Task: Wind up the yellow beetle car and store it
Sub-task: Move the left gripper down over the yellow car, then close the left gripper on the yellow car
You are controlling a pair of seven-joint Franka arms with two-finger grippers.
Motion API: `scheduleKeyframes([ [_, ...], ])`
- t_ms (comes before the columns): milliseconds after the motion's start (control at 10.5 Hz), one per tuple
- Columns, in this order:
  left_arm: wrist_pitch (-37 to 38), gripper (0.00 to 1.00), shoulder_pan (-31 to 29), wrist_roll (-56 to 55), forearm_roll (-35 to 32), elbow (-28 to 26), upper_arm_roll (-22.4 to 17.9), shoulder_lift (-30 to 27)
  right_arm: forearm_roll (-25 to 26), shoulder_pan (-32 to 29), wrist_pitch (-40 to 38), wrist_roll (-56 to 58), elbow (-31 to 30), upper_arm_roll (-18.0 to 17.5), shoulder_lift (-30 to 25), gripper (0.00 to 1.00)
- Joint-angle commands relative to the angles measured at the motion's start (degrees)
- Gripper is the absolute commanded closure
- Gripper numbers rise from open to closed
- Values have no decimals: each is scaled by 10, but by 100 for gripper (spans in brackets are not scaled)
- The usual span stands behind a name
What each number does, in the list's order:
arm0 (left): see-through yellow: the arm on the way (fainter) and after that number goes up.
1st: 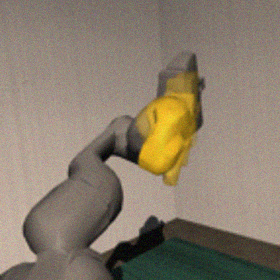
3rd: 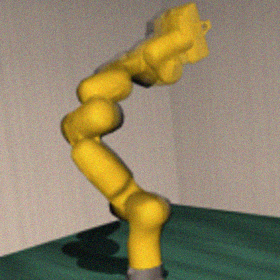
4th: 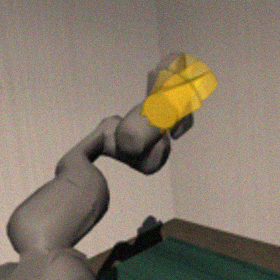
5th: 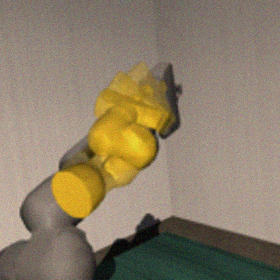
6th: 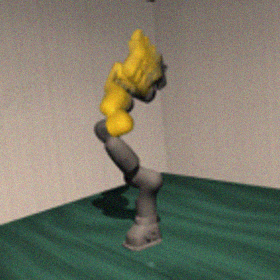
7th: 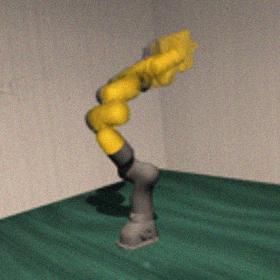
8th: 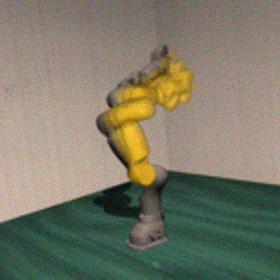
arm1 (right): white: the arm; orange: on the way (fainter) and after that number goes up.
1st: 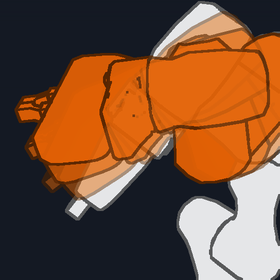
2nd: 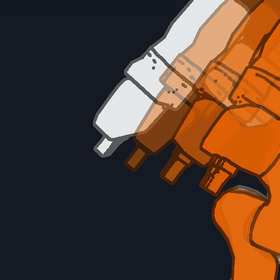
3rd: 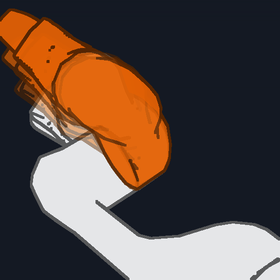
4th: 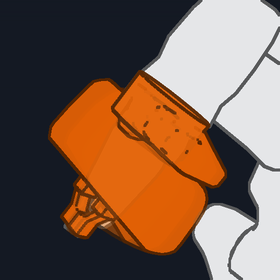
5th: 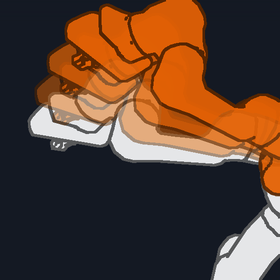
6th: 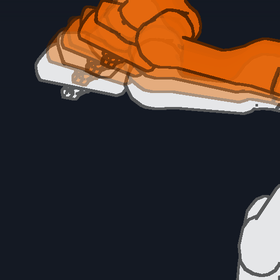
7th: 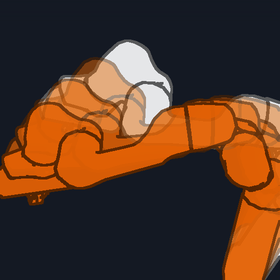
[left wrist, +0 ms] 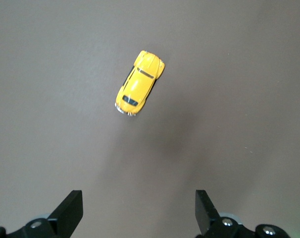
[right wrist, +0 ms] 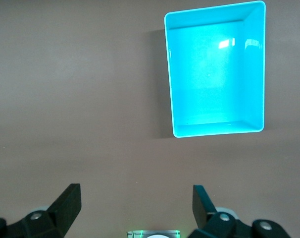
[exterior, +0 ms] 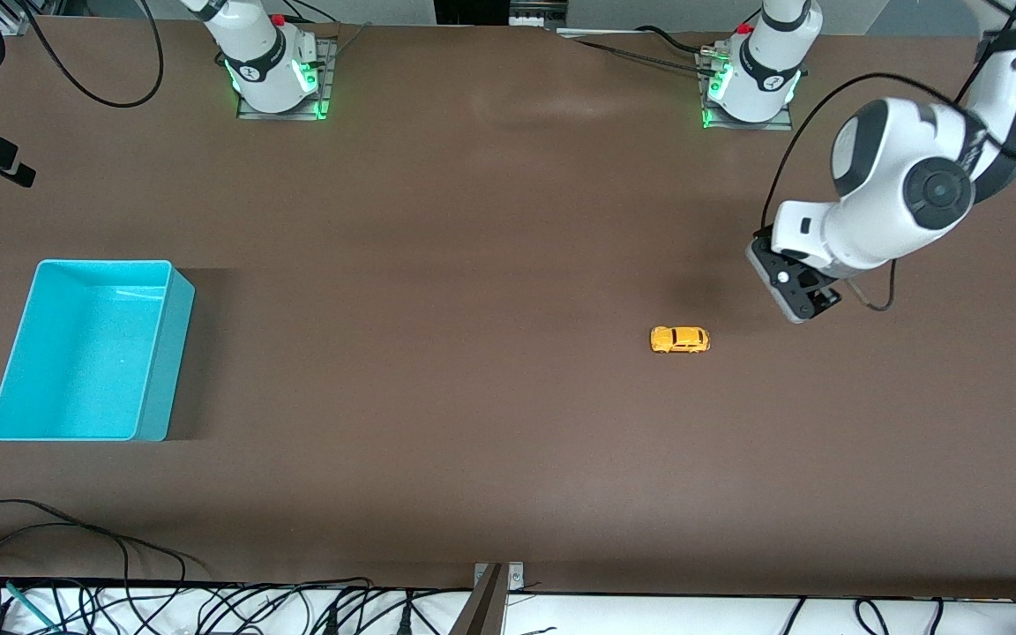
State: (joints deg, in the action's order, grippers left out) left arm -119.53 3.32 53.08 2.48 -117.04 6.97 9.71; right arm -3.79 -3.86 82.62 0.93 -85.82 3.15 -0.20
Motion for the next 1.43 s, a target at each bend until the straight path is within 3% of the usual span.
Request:
scheduleKeyframes([
  [0,-52,0,27,50,0,10,2,59,-11,-2,-8,8,6,-2,-2,0],
  [382,-187,0,55,163,0,10,4,141,-10,-2,-5,9,6,1,-1,0],
  [765,-272,0,73,222,-1,10,4,188,-10,-2,-11,9,5,-1,-1,0],
  [1243,-279,1,74,232,-1,5,3,203,-8,-1,-5,8,6,17,0,0],
  [1339,-278,23,74,233,-1,5,4,203,-10,-2,-4,8,6,19,0,0],
])
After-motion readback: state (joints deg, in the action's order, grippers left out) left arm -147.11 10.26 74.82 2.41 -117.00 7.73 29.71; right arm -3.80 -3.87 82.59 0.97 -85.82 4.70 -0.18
